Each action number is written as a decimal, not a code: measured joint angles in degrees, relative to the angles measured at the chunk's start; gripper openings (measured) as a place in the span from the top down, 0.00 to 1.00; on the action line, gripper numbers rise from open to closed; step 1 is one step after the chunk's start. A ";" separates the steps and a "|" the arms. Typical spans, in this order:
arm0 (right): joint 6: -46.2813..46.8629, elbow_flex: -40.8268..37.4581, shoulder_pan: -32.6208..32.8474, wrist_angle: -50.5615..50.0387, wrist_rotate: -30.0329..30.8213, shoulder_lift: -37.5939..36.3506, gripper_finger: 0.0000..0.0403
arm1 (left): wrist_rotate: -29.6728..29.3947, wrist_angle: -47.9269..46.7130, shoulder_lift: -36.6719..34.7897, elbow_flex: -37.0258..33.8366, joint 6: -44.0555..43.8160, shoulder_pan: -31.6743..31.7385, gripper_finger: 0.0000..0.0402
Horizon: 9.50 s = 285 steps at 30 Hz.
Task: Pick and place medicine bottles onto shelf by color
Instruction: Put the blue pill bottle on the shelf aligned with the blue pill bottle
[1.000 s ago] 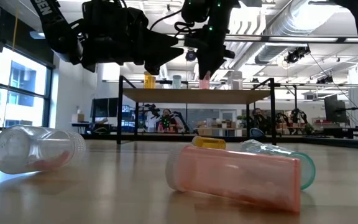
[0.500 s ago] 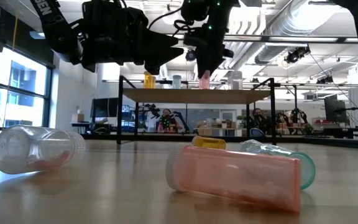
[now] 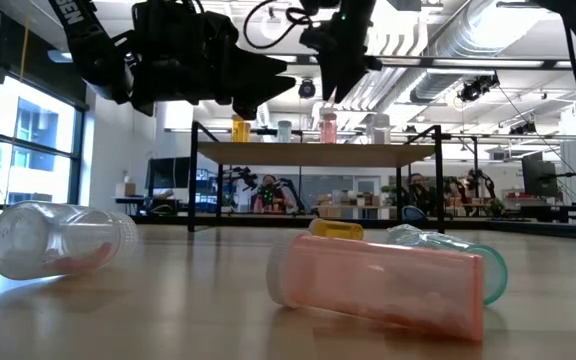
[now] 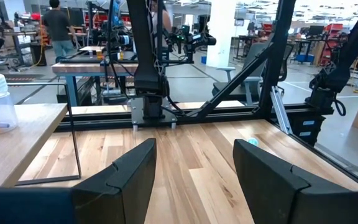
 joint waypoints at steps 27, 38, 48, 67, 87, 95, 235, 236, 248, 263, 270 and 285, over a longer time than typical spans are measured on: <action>3.67 -6.63 27.88 -13.79 -0.55 -0.37 0.62 | -16.70 -36.26 -22.75 0.02 4.02 -2.92 0.50; 18.34 -21.86 39.10 -11.83 -3.14 -4.92 0.62 | -16.74 -35.98 -23.04 0.02 4.04 -4.22 0.50; 39.45 -36.97 49.35 -3.59 -8.84 -11.89 0.62 | -16.72 -35.97 -23.02 0.02 4.11 -4.20 0.50; 59.76 -49.67 60.11 14.32 -15.24 -12.04 0.52 | -16.70 -35.93 -22.97 0.02 4.04 -4.20 0.50; 63.29 -62.06 62.24 28.14 -17.98 -11.60 0.52 | -16.68 -35.91 -22.95 0.02 4.04 -4.18 0.50; 63.26 -65.81 61.33 34.16 -20.37 -11.63 0.53 | -16.68 -35.91 -22.95 0.02 4.04 -4.18 0.50; -99.47 -38.99 40.36 59.08 53.18 -11.58 0.82 | 3.63 -37.75 -9.92 18.08 -35.10 -2.16 0.63; -99.60 -38.99 40.35 59.07 53.26 -11.56 0.82 | 3.64 -37.73 -9.92 18.08 -35.14 -2.16 0.64; -102.79 -38.95 40.36 59.13 53.39 -11.56 0.78 | 3.69 -36.99 -9.92 18.03 -35.23 -2.16 0.74; -97.34 -38.89 40.23 59.44 52.52 -11.58 0.55 | 4.23 -36.82 -9.92 17.97 -34.32 1.05 0.75; -93.31 -38.91 40.59 60.15 51.34 -11.52 0.54 | 3.02 -36.52 -9.92 18.01 -33.41 2.92 0.75; -74.86 -38.91 40.64 60.19 52.30 -11.52 0.54 | 3.36 -36.80 -10.63 18.01 -21.79 8.86 0.75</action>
